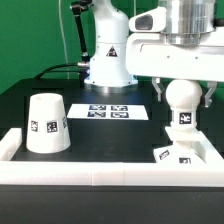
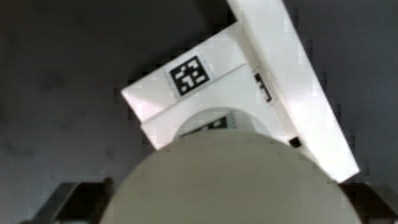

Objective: Assemble lamp

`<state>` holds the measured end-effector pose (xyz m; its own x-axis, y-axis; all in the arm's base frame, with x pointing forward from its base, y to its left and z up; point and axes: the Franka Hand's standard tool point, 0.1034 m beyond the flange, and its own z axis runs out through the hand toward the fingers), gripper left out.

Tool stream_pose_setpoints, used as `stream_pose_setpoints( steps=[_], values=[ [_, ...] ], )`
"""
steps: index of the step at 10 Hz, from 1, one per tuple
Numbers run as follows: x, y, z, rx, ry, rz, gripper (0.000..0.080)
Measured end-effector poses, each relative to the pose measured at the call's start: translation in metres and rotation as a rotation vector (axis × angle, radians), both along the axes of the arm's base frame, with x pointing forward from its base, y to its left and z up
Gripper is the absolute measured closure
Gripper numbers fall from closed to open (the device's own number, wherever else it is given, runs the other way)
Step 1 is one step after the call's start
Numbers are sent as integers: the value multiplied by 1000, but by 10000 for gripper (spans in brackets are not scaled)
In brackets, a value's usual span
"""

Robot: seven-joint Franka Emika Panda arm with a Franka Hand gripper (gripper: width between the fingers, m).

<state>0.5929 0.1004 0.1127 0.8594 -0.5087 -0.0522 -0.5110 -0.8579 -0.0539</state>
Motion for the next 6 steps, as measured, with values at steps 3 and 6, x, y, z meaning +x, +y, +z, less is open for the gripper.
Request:
stream_pose_setpoints(
  steps=[3, 6],
  values=[
    [-3, 5, -1, 19, 28, -275, 223],
    [-4, 12, 0, 54, 79, -589, 223]
  ],
)
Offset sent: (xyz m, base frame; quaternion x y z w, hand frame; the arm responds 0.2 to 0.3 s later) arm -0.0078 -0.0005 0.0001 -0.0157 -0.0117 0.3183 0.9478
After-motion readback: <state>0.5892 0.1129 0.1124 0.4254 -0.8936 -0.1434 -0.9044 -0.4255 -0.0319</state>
